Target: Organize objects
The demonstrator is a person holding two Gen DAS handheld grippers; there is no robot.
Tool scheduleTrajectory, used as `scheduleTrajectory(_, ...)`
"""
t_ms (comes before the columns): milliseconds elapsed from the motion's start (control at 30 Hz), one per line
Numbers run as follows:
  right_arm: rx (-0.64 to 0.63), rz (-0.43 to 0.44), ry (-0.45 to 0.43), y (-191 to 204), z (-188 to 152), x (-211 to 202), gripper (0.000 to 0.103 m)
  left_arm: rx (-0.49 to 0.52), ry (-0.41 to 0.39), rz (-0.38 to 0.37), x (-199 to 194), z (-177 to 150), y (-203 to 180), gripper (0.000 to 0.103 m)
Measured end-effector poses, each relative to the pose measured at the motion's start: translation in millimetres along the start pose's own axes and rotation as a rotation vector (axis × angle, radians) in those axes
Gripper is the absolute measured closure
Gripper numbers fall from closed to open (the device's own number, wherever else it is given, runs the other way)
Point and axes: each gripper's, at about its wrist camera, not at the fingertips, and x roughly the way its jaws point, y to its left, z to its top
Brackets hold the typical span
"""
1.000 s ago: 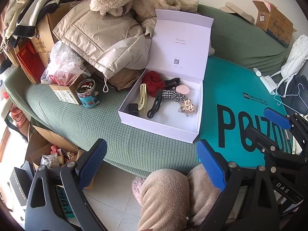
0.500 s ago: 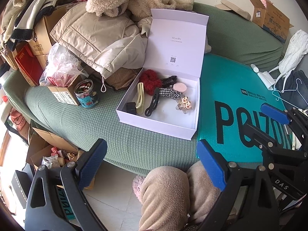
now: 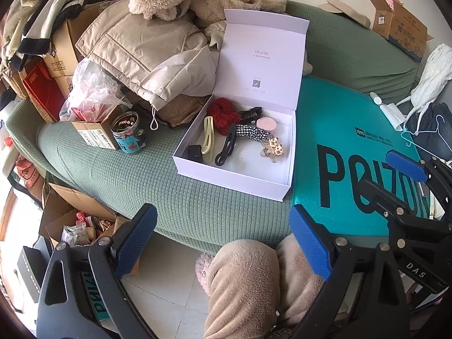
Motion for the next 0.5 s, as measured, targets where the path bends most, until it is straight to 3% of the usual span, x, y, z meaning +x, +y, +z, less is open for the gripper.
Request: scheduleTrajectory(500, -0.008, 0.002, -0.003, 3.7, -2.2, -2.7, 0.043, 0.010, 0.011, -0.007, 2.2, -3.4, -0.7, 0.009)
